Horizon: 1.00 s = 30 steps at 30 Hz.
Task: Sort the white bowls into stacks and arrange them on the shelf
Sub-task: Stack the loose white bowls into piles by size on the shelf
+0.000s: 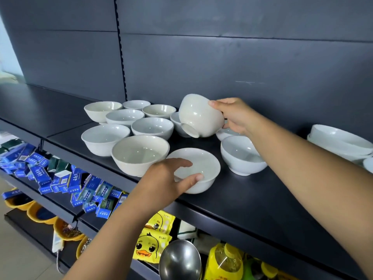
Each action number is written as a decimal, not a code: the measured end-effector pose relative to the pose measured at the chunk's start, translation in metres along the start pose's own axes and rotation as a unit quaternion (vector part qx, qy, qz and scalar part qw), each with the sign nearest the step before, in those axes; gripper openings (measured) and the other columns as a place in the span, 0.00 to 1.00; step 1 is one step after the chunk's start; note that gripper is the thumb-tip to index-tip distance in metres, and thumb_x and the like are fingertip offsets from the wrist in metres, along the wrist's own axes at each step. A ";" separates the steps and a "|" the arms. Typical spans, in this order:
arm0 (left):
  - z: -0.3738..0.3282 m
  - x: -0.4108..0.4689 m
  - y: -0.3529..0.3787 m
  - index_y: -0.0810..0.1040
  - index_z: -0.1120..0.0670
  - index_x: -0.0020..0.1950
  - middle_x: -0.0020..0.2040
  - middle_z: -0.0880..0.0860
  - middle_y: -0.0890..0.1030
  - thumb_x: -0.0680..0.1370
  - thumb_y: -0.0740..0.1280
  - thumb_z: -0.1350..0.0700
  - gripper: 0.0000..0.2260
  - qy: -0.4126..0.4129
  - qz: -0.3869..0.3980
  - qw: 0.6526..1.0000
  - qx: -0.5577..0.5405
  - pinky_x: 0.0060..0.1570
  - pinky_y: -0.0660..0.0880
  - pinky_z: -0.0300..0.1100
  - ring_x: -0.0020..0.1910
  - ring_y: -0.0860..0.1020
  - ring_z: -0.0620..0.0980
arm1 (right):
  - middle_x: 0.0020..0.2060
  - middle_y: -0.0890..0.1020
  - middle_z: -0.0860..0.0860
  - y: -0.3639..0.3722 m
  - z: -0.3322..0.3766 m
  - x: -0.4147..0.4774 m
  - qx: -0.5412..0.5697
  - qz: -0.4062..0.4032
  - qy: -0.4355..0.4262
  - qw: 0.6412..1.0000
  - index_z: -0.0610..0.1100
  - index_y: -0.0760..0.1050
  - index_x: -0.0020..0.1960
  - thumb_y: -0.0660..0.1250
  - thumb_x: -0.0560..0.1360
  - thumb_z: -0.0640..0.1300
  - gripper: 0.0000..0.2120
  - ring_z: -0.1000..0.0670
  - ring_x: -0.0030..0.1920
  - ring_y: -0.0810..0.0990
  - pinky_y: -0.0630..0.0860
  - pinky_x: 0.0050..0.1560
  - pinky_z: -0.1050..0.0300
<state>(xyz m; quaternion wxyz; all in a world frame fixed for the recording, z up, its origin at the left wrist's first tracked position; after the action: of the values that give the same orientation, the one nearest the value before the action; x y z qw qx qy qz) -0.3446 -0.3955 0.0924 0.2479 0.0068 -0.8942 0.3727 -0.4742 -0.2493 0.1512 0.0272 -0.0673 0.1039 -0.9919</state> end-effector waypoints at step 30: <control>-0.223 0.132 0.176 0.62 0.56 0.68 0.60 0.50 0.76 0.57 0.80 0.50 0.45 0.009 0.141 0.844 -0.518 0.50 0.77 0.36 0.56 0.77 0.44 | 0.45 0.83 0.44 -0.253 0.071 -0.167 -0.462 -0.087 -0.145 0.870 0.40 0.80 0.52 0.69 0.72 0.39 0.09 0.60 0.40 0.73 0.71 0.48 0.61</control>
<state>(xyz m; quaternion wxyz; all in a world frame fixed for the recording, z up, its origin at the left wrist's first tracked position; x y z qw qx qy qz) -0.3976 -0.0964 0.1686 0.1680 -0.2517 -0.9463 -0.1139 -0.3095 -0.0057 0.2517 -0.0791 -0.2245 0.5389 -0.8081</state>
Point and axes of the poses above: each hand's wrist, its own x-axis towards the middle knuckle, its own y-axis out of the palm, z = x × y, the point moved 9 cm from there along x, towards the middle knuckle
